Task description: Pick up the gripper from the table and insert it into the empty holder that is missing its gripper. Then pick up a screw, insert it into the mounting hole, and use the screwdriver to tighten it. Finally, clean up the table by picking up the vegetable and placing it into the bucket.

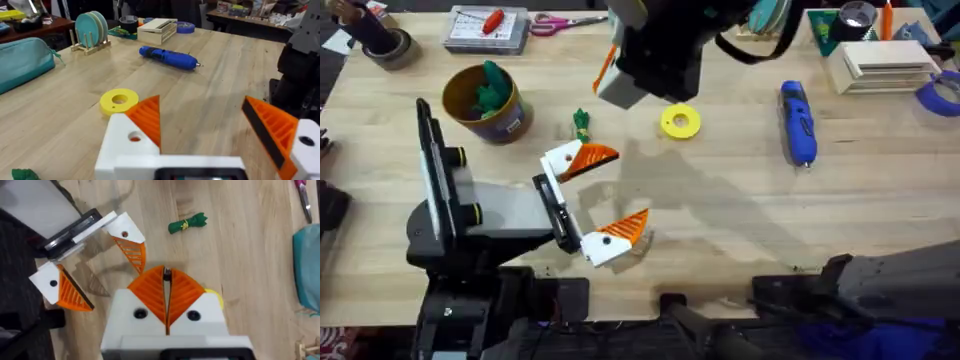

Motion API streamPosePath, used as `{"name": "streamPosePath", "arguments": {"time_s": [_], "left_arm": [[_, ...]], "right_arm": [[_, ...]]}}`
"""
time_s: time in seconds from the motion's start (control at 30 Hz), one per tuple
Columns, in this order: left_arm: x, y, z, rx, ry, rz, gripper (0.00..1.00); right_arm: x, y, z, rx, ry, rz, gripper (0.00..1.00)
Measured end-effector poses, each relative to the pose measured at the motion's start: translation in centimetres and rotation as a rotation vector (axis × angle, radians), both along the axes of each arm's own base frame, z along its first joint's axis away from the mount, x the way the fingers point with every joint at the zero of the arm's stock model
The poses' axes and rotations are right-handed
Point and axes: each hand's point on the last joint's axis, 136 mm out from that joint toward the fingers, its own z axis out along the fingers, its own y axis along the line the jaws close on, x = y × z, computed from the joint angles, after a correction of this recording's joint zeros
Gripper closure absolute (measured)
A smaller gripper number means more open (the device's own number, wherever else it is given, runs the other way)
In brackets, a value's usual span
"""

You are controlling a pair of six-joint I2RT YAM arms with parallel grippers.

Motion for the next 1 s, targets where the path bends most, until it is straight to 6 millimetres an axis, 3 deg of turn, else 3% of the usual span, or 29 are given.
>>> {"name": "streamPosePath", "arguments": {"time_s": [0.3, 0.53, 1.0], "left_arm": [[0.0, 0.0, 0.0, 0.000, 0.000, 0.000, 0.015], [0.0, 0.0, 0.0, 0.000, 0.001, 0.000, 0.015], [0.0, 0.0, 0.0, 0.000, 0.000, 0.000, 0.015]], "right_arm": [[-1.2, 0.5, -0.1, -0.005, -0.024, 0.157, 0.995], [-2.0, 0.7, -1.5, -0.043, -0.003, 0.262, 0.995], [-2.9, 1.7, -2.2, -0.053, -0.002, 0.337, 0.995]]}}
